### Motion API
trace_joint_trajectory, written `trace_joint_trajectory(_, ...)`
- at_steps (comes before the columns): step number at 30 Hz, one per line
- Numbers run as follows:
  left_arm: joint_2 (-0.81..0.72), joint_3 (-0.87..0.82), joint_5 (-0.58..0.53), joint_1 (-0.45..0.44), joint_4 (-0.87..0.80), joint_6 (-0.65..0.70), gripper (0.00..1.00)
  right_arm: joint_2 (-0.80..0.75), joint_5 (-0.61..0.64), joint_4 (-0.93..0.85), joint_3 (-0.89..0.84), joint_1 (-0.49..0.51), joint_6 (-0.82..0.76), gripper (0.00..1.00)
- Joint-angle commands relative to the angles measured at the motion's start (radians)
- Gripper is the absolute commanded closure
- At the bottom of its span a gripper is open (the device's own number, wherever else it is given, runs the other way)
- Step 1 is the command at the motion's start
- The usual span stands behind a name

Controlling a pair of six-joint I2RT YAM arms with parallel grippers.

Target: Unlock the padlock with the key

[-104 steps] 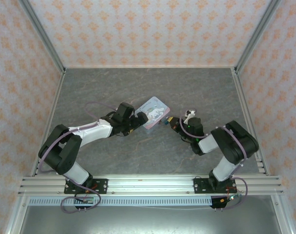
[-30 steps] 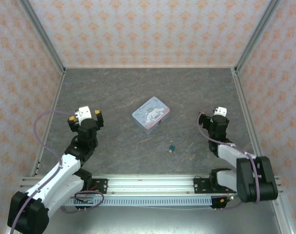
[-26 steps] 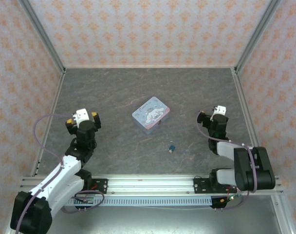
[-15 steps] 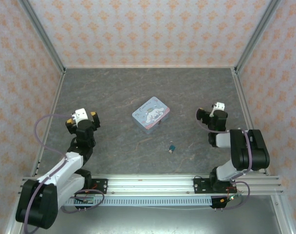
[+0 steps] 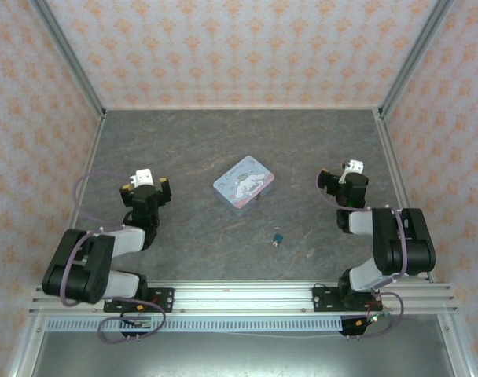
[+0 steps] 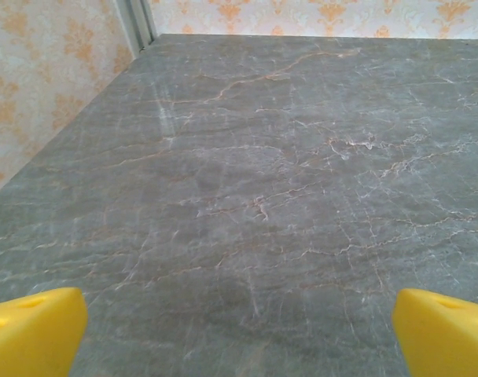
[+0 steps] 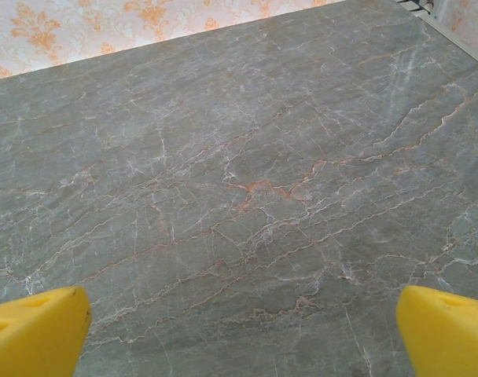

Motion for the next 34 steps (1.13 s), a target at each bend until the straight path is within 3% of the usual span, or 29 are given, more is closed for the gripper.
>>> trace_joint_trajectory(1, 0.11, 0.052, 0.017, 0.015, 0.132, 0.026, 0.0, -0.003, -0.008, -0.004, 0.007, -0.002, -0.009, 0.01)
trace_joint_trajectory(3, 0.101, 0.119, 0.022, 0.019, -0.017, 0.01, 0.0, -0.001, -0.007, -0.004, 0.006, -0.003, -0.009, 0.01)
trace_joint_trajectory(34, 0.108, 0.12, 0.038, 0.03, -0.006, 0.007, 0.0, -0.004, 0.046, -0.017, 0.011, 0.016, -0.012, 0.01)
